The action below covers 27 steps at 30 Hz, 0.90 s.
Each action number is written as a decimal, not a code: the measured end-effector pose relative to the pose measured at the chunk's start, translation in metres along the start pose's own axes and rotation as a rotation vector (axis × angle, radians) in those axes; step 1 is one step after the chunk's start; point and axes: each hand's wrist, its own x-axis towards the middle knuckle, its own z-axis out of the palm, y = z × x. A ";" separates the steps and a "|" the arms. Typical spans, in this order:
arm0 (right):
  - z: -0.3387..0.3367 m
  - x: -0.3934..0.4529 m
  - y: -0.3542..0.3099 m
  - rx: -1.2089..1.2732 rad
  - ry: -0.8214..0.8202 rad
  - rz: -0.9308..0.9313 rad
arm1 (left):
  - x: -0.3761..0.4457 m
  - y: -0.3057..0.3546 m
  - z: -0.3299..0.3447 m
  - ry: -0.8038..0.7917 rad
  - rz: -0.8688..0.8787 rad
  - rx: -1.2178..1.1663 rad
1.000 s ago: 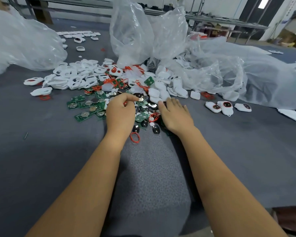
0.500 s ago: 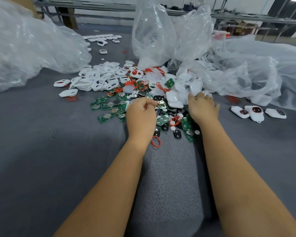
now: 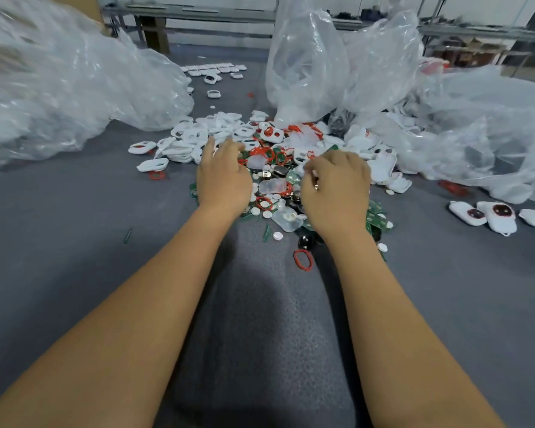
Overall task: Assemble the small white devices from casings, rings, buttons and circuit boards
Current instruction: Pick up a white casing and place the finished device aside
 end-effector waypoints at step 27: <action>-0.002 -0.008 0.007 0.659 -0.157 0.214 | -0.039 0.046 0.011 -0.060 -0.400 -1.159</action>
